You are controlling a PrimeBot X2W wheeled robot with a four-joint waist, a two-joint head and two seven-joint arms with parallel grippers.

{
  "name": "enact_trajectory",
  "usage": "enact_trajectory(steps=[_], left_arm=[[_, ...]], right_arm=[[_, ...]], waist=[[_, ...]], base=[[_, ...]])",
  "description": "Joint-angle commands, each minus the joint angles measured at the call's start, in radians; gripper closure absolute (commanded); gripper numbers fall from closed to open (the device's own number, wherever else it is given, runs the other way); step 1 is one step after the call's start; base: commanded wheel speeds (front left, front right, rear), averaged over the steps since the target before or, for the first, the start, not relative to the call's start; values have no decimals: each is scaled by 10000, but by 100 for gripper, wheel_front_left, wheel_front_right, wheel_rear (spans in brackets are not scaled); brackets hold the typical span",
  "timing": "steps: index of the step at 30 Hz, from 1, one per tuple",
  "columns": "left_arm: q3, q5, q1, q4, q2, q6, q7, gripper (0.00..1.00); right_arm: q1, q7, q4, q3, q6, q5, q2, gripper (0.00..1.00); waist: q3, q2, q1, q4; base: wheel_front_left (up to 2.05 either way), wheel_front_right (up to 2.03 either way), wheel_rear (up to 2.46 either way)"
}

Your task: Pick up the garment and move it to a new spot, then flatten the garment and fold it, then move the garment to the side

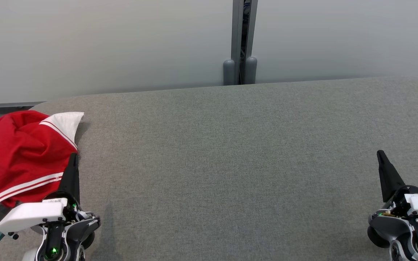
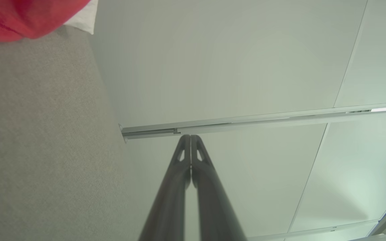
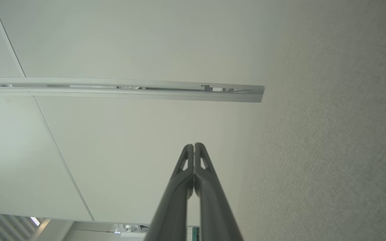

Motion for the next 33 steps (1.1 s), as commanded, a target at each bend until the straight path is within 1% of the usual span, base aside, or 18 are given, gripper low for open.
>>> enact_trajectory(steps=[1,28,29,33], left_arm=[[17,46,-75,-2,22,-51,13,100],[17,46,-75,-3,22,-51,11,100],[-1,0,3,13,-2,2,0,0],[-37,-19,400,321,-107,8,-4,0]], right_arm=[[-95,31,32,5,2,-2,-39,100],[-95,30,32,5,1,-2,-39,100],[4,0,10,2,-2,0,4,0],[387,-6,317,17,-10,-1,176,0]], waist=[[0,-1,0,0],[0,-1,0,0],[0,-1,0,0],[1,-1,0,0]], base=[[0,0,0],[0,0,0],[0,0,0],[0,0,0]])
